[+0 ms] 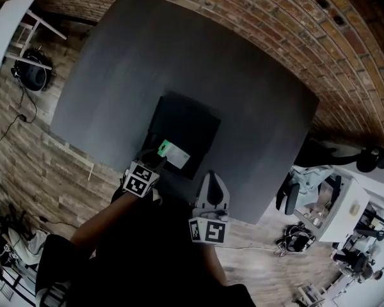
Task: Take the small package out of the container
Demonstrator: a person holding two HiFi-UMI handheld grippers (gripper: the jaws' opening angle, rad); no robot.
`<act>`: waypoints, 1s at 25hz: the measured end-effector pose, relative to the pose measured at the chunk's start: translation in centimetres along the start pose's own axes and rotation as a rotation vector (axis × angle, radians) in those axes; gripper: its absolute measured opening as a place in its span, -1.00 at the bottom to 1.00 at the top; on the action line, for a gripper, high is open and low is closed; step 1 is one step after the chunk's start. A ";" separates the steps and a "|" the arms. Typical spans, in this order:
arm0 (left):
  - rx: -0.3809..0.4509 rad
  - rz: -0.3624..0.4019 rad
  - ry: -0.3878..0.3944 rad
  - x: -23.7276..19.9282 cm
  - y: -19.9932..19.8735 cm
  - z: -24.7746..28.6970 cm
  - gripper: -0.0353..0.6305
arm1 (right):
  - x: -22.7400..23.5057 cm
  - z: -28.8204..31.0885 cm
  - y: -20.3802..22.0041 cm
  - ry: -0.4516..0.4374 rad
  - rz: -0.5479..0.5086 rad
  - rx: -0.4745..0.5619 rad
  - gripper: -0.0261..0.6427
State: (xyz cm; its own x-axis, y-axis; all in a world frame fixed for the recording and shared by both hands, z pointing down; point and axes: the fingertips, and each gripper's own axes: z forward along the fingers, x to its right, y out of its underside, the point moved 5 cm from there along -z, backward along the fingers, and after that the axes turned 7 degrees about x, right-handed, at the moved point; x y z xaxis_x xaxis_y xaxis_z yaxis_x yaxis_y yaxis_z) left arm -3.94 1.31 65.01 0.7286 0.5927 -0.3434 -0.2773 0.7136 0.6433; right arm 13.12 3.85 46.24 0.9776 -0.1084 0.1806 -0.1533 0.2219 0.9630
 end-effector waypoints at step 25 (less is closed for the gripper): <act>-0.337 -0.024 -0.031 -0.9 1.8 4.7 -0.21 | 2.8 2.7 0.8 0.034 0.072 -0.041 -0.85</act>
State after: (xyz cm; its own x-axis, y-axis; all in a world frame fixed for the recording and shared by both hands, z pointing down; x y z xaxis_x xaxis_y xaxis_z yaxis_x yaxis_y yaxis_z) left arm -2.16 0.24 69.71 0.7545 0.5664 -0.3314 -0.4475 0.8135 0.3715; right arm 15.33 1.16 48.03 0.9688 -0.0579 0.2410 -0.2175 0.2672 0.9388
